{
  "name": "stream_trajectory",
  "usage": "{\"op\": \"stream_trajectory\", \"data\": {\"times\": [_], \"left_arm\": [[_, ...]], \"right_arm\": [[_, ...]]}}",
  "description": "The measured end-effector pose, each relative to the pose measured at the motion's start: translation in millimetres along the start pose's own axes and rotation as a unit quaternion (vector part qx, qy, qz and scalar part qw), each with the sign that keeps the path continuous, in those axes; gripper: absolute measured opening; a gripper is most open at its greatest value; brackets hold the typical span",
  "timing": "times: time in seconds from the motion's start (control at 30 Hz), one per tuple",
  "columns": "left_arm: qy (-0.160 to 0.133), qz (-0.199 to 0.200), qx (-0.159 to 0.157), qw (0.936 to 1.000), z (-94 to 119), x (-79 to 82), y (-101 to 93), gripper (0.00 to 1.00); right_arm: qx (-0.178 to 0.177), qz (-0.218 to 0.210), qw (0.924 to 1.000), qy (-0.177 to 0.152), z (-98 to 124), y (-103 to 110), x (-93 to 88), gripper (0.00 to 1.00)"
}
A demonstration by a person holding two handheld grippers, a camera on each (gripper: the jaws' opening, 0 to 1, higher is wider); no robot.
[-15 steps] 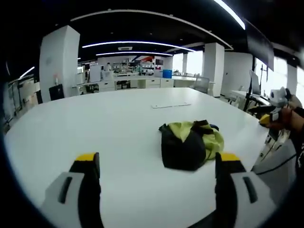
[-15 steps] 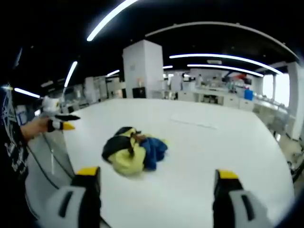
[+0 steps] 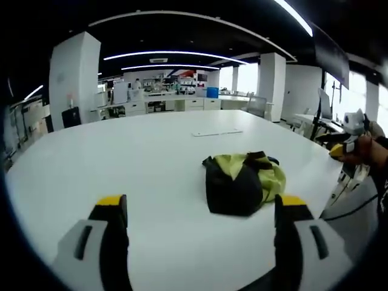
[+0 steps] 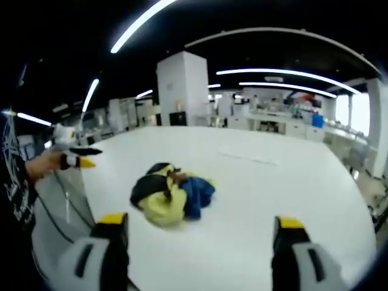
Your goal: Fold the garment on the visible template until the final outline fits inside the template.
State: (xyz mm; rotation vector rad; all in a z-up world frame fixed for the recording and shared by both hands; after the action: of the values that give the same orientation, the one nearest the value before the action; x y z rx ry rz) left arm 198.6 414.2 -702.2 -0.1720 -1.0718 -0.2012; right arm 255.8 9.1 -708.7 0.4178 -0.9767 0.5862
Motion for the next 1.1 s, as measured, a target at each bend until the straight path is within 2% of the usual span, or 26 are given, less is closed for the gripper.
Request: {"op": "stream_trajectory", "data": {"times": [0.1, 0.2, 0.33, 0.5, 0.8, 1.1], "left_arm": [[-0.005, -0.002, -0.01, 0.9999, 0, 3.8, 0.9, 0.98], [0.004, -0.016, -0.015, 0.9998, -3, 6.8, 1.3, 0.97], [-0.004, -0.022, -0.027, 0.9994, -6, 12.8, 0.6, 0.96], [0.006, -0.036, -0.043, 0.9984, -5, 12.6, -2.5, 0.94], [0.02, -0.034, -0.065, 0.9971, -7, 8.5, -8.9, 0.91], [0.011, -0.042, -0.075, 0.9962, -11, 12.8, -18.7, 0.89]], "right_arm": [[0.003, 0.005, 1.0, -0.004, 0, 4, 4.0, 0.99], [-0.002, 0.002, 1.0, -0.007, 0, 5, 6.8, 0.99], [0.002, 0.001, 0.9999, -0.011, 2, 14, 11.8, 0.99], [-0.003, -0.008, 0.9998, -0.016, 5, 15, 15.0, 0.99], [-0.009, -0.021, 0.9995, -0.023, 8, 20, 20.2, 0.99], [-0.006, -0.021, 0.9995, -0.024, 7, 18, 20.7, 0.99]]}}
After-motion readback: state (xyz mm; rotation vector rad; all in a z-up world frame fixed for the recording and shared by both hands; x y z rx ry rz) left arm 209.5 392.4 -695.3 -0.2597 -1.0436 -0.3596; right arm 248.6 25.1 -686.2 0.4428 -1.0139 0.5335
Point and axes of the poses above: the point that each gripper's makers call its tool centre point, and the gripper's own axes: z roughly backward along the fingers, y roughly to its left, x roughly out of its top, the point moved 3 cm from there along z, roughly backward along the fingers, and after that the axes turned 6 degrees about y, right-handed, at the moved point
